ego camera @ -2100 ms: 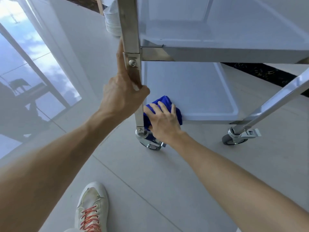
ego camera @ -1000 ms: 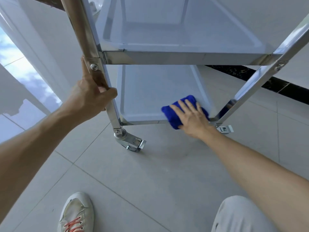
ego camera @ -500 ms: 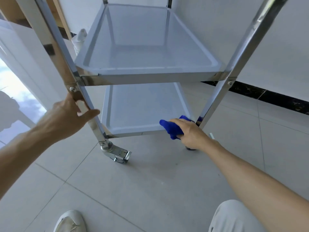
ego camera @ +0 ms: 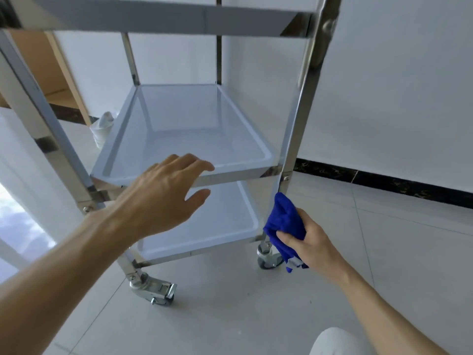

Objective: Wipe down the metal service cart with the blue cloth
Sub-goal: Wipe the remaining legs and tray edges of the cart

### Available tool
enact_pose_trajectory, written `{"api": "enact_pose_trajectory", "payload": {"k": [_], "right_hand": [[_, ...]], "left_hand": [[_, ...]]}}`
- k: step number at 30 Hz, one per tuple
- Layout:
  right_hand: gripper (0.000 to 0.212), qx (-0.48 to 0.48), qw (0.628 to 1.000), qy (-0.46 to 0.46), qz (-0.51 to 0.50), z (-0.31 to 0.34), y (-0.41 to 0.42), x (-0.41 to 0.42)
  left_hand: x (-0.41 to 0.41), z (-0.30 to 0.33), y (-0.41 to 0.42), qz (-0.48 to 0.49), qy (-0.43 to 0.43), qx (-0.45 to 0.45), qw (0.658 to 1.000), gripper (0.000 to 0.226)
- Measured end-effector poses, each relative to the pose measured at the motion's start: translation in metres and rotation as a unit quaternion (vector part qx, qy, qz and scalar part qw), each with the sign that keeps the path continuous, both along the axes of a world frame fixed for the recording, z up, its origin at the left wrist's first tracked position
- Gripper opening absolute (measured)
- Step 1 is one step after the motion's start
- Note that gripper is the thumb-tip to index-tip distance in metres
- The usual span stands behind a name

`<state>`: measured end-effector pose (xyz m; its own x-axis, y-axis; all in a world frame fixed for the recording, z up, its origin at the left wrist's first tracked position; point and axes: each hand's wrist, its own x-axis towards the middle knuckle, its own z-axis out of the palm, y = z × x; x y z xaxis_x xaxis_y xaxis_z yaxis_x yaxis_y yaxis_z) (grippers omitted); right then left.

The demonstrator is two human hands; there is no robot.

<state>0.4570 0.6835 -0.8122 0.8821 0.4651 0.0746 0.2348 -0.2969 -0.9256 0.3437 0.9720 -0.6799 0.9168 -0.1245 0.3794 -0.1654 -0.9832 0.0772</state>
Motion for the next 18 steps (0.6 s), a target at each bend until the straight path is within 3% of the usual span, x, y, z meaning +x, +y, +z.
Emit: {"api": "enact_pose_trajectory", "payload": {"k": [5,8,13,18], "right_hand": [[0.034,0.123,0.984,-0.070,-0.110,0.053,-0.010,-0.005],[0.046,0.177,0.966,-0.106,-0.156,0.086,0.014,0.008],[0.075,0.158,0.965,-0.133,-0.164,0.108,0.064,0.027],[0.061,0.112,0.972,-0.098,-0.184,0.097,0.071,0.040]], "left_hand": [[0.014,-0.004,-0.003,0.081,0.096,0.024,0.992,0.070],[0.021,-0.005,-0.009,0.102,0.141,0.021,0.985,0.075],[0.018,-0.021,-0.014,0.113,0.150,0.054,0.981,0.081],[0.029,-0.028,-0.015,0.115,0.129,0.072,0.982,0.079]]}}
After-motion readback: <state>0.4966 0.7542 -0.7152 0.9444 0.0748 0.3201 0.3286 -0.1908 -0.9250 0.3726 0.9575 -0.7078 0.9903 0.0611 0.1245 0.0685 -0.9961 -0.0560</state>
